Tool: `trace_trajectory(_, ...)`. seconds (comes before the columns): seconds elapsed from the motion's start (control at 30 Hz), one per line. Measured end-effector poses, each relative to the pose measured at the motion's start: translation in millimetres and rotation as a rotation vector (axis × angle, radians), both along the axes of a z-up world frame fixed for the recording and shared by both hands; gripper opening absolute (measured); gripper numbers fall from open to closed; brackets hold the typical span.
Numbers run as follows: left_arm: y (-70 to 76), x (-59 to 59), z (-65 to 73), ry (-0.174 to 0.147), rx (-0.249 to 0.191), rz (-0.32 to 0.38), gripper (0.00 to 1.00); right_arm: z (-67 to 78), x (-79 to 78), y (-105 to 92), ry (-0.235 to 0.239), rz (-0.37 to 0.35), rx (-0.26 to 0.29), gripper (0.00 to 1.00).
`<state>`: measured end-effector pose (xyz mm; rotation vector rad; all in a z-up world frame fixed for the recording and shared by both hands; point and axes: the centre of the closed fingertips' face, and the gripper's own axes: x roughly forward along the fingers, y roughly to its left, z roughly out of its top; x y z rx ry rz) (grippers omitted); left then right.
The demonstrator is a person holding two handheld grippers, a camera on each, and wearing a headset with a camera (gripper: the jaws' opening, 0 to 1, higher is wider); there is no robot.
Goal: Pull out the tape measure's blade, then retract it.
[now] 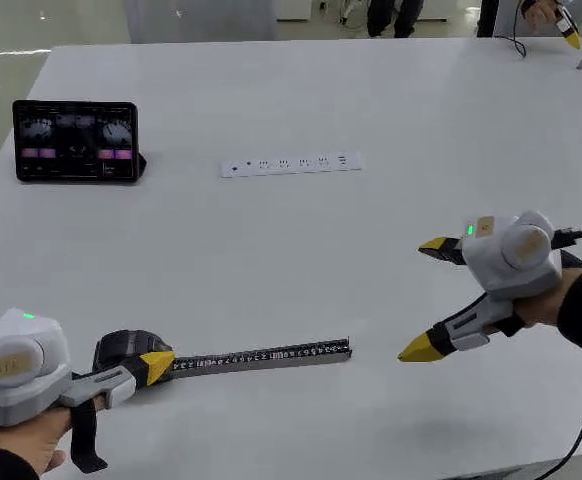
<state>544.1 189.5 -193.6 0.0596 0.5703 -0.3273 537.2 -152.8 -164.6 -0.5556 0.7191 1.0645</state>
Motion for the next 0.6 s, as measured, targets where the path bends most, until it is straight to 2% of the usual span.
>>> trace_trajectory(0.03, -0.5, 1.1, -0.3, -0.007, -0.007, 0.014, 0.99, -1.6, 2.3, 1.9, 0.002, 0.003, -0.005, 0.99)
trace_trajectory(0.33, -5.0, 5.3, -11.1, -0.028, 0.033, 0.075, 0.99, -19.7, 4.9, 10.2, 0.024, 0.104, -0.091, 0.99)
trace_trajectory(0.43, -4.9, 2.4, -14.8, -0.043, 0.016, 0.127, 0.99, -27.3, 4.6, 16.8, 0.030, 0.130, -0.110, 0.99)
trace_trajectory(0.5, -9.7, -2.8, -21.6, -0.042, 0.021, 0.121, 0.99, -35.7, 1.7, 21.6, 0.040, 0.159, -0.136, 0.99)
trace_trajectory(0.53, -9.2, -3.4, -22.0, -0.060, 0.026, 0.133, 0.99, -40.8, 2.2, 24.2, 0.041, 0.169, -0.149, 0.99)
trace_trajectory(0.6, -9.6, -4.5, -23.5, -0.061, 0.017, 0.148, 0.99, -45.1, 1.7, 29.7, 0.049, 0.178, -0.147, 0.99)
